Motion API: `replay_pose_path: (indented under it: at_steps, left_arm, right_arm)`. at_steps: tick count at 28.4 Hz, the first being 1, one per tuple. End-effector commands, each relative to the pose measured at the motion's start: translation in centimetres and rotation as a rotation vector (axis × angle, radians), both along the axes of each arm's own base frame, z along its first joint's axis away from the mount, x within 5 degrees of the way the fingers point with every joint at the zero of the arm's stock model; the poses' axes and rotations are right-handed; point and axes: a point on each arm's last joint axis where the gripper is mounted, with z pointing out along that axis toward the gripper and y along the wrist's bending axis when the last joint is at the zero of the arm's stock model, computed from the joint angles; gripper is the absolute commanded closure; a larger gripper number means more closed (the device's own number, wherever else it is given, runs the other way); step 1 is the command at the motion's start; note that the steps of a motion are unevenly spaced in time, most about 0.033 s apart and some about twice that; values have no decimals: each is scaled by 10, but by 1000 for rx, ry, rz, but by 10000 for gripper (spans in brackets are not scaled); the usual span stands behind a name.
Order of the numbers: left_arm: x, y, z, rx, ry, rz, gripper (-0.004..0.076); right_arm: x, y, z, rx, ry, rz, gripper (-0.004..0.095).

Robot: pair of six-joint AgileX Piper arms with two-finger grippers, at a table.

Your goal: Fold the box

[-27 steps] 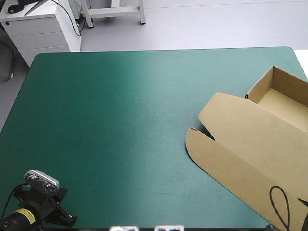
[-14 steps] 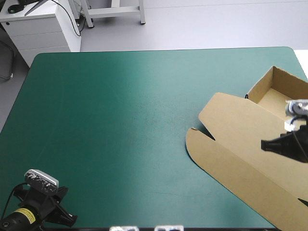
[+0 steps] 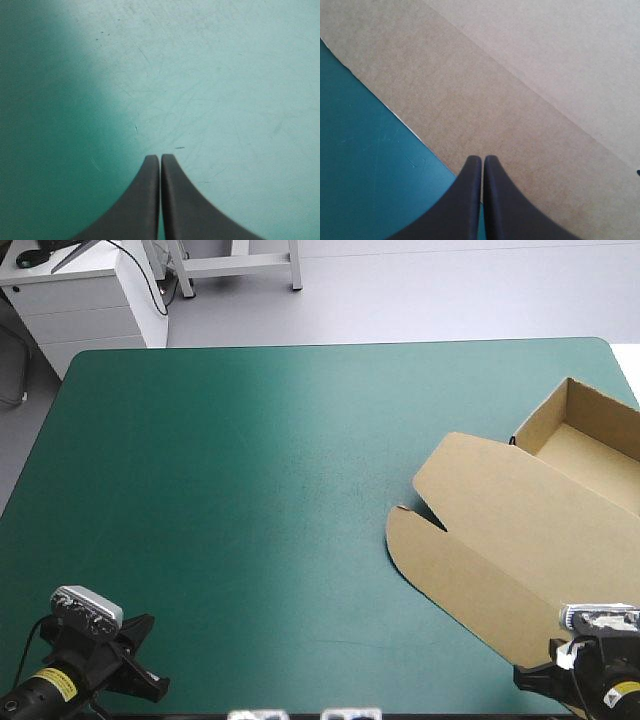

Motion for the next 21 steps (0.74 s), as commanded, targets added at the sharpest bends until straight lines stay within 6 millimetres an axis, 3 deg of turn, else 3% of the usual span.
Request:
replay_pose_path:
  at_steps: [1,21]
  left_arm:
    - [3,-3,12,-53,-62,3,731]
    - [2,-5,12,-77,-50,-8,731]
  right_arm:
    - [-2,1,11,4,-136,5,908]
    - [-7,2,10,13,-138,4,927]
